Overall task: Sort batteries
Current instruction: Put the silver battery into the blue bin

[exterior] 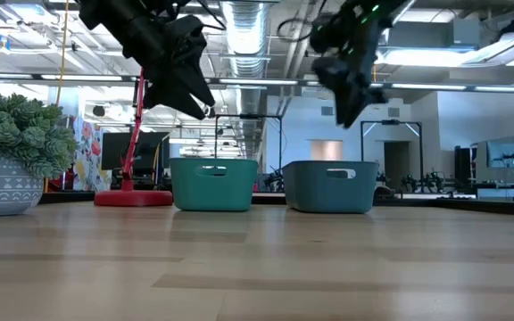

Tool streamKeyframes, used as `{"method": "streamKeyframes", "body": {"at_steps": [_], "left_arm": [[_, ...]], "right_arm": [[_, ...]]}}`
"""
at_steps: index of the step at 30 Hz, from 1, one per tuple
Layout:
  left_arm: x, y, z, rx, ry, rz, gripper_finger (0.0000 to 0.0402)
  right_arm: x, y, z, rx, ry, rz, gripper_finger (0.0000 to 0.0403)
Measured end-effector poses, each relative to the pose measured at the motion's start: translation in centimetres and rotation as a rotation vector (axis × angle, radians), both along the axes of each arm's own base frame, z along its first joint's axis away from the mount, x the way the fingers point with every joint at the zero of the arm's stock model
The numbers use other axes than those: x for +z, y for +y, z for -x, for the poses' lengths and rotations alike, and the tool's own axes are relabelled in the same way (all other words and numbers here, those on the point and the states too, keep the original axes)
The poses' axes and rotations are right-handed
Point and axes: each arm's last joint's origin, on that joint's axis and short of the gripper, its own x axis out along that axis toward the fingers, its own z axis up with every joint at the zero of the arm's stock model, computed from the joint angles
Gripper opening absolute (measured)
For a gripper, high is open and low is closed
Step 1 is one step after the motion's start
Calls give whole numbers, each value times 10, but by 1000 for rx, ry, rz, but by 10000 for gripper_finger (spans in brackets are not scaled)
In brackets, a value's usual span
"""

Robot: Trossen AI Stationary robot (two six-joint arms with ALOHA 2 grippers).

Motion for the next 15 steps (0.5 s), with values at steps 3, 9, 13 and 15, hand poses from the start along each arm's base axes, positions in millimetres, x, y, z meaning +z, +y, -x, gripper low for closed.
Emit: {"method": "streamKeyframes", "body": {"at_steps": [3, 9, 13, 15], "left_arm": [[-2, 0, 2, -11, 29, -8, 194], [-5, -3, 4, -80, 62, 49, 194], [-6, -4, 4, -91, 72, 55, 194], [-6, -5, 4, -110, 75, 42, 194]], "right_arm": [[17, 21, 22, -56, -4, 5, 102], [18, 73, 70, -222, 125, -97, 102], [3, 115, 93, -354, 239, -159, 102], [-8, 138, 101, -398, 283, -179, 102]]}}
